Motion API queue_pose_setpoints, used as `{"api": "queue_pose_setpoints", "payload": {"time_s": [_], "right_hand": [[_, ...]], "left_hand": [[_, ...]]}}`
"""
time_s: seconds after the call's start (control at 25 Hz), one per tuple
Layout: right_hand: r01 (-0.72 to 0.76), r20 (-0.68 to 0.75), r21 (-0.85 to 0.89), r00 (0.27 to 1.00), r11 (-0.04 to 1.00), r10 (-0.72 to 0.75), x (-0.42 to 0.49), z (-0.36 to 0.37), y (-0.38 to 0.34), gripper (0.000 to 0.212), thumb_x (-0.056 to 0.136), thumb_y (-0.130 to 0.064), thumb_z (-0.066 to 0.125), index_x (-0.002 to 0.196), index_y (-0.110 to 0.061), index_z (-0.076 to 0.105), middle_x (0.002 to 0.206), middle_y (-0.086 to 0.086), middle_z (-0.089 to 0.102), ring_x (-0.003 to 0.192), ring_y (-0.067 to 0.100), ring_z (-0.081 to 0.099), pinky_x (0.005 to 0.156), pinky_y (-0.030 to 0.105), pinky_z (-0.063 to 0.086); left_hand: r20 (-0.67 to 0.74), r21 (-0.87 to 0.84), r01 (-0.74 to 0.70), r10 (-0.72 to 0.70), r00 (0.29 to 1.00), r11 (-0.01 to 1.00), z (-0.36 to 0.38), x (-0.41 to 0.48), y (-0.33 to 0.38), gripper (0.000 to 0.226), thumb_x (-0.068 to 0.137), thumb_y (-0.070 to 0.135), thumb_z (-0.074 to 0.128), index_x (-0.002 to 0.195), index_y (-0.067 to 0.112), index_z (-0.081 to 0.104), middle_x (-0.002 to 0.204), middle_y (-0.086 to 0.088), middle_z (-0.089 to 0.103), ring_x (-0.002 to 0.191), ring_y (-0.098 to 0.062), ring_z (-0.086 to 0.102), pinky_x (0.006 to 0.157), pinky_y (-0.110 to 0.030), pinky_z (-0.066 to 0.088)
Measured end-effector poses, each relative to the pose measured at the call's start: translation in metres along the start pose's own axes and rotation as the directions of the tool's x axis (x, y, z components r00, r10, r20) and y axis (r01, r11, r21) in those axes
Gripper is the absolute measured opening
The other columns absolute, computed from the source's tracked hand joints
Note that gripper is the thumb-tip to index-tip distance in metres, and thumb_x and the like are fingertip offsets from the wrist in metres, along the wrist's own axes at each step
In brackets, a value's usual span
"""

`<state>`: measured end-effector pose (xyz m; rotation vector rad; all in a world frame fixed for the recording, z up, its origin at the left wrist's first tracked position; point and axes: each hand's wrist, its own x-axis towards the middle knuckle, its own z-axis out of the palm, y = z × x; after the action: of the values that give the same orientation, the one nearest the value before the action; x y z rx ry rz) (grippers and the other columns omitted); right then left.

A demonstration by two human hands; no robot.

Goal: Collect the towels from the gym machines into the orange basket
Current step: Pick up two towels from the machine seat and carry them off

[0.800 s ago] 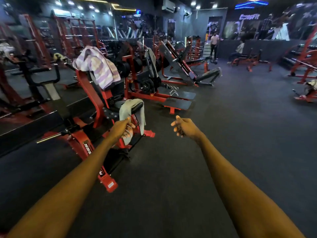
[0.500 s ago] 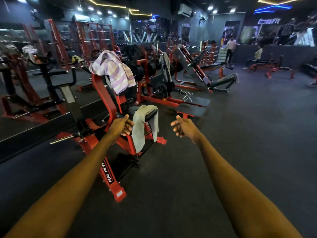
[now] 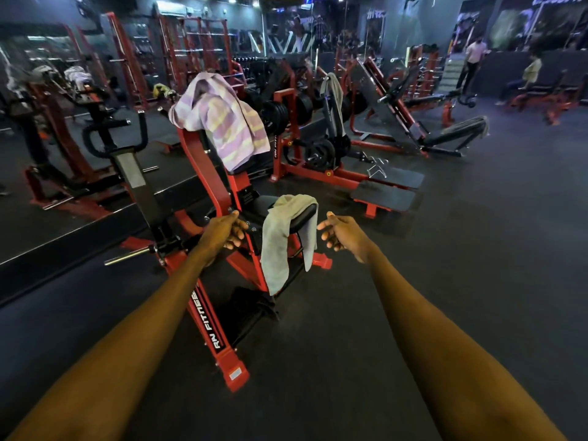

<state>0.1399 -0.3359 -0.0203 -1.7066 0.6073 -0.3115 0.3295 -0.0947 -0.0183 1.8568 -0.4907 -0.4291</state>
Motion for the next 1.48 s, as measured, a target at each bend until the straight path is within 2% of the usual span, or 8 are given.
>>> {"api": "queue_pose_setpoints", "payload": {"time_s": [0.52,0.84,0.92,1.0,1.08,1.16,1.32,1.48], "right_hand": [[-0.06,0.021,-0.053,0.998,0.997,0.062,0.269,0.01,-0.005,0.051,0.108,-0.035,0.034,0.093,-0.004,0.071,0.065,0.005,0.062,0.044,0.013,0.052,0.043,0.022,0.036],[-0.124,-0.034,-0.191,0.992,0.974,0.119,0.439,0.037,-0.008,0.048,0.106,-0.041,0.039,0.094,-0.006,0.071,0.07,0.002,0.062,0.052,0.016,0.054,0.048,0.025,0.041],[-0.156,-0.027,-0.297,0.987,0.942,0.156,0.472,0.048,0.002,0.038,0.102,-0.041,0.044,0.103,-0.013,0.069,0.084,0.003,0.065,0.068,0.02,0.062,0.059,0.03,0.049],[-0.134,0.004,-0.558,0.986,0.819,0.164,0.496,0.056,0.016,0.036,0.097,-0.038,0.05,0.123,-0.016,0.062,0.108,0.004,0.064,0.101,0.027,0.065,0.083,0.036,0.053],[-0.051,0.071,-0.763,0.984,0.644,0.162,0.516,0.066,0.031,0.049,0.094,-0.034,0.056,0.139,-0.015,0.051,0.135,0.01,0.057,0.125,0.033,0.055,0.103,0.04,0.046],[-0.027,0.149,-0.811,0.956,0.584,0.251,0.528,0.078,0.049,0.069,0.094,-0.032,0.062,0.154,-0.014,0.032,0.155,0.018,0.035,0.141,0.038,0.038,0.115,0.045,0.033],[-0.009,0.214,-0.856,0.904,0.517,0.371,0.545,0.095,0.085,0.089,0.096,-0.051,0.056,0.161,-0.021,0.003,0.167,0.019,0.0,0.153,0.04,0.013,0.12,0.05,0.017],[-0.167,0.088,-0.825,0.905,0.54,0.416,0.552,0.115,0.12,0.108,0.082,-0.076,0.054,0.159,-0.024,0.0,0.166,0.019,0.007,0.149,0.044,0.022,0.115,0.056,0.028]], "left_hand": [[-0.019,-0.046,0.037,-0.037,0.999,0.998,0.012,0.251,0.014,0.042,0.107,0.034,0.042,0.084,0.009,0.067,0.061,-0.004,0.059,0.04,-0.008,0.054,0.042,-0.02,0.037],[0.028,-0.052,0.062,-0.061,0.998,0.997,0.007,0.413,0.01,0.041,0.106,0.035,0.042,0.081,0.013,0.065,0.049,0.006,0.059,0.038,-0.005,0.053,0.042,-0.02,0.034],[0.038,-0.055,0.085,-0.083,0.996,0.995,0.005,0.443,0.006,0.04,0.106,0.034,0.043,0.082,0.011,0.065,0.05,0.005,0.058,0.039,-0.008,0.053,0.041,-0.019,0.034],[0.05,-0.04,0.111,-0.109,0.993,0.993,0.007,0.466,-0.003,0.039,0.106,0.031,0.043,0.081,0.011,0.065,0.051,0.005,0.058,0.038,-0.008,0.052,0.042,-0.02,0.034],[0.069,-0.023,0.127,-0.125,0.99,0.992,0.01,0.485,-0.017,0.037,0.106,0.031,0.044,0.082,0.012,0.065,0.053,0.005,0.058,0.039,-0.007,0.053,0.047,-0.023,0.036],[0.078,0.003,0.139,-0.138,0.987,0.99,0.01,0.496,-0.032,0.036,0.106,0.031,0.045,0.082,0.014,0.066,0.055,0.005,0.059,0.042,-0.007,0.055,0.048,-0.023,0.037],[0.073,0.04,0.179,-0.182,0.981,0.983,0.006,0.517,-0.053,0.032,0.104,0.029,0.049,0.086,0.014,0.069,0.063,0.0,0.061,0.048,-0.012,0.057,0.051,-0.024,0.039],[0.055,0.056,0.192,-0.195,0.979,0.98,0.001,0.527,-0.065,0.031,0.104,0.028,0.05,0.088,0.013,0.071,0.065,-0.001,0.064,0.05,-0.012,0.059,0.053,-0.025,0.041]]}}
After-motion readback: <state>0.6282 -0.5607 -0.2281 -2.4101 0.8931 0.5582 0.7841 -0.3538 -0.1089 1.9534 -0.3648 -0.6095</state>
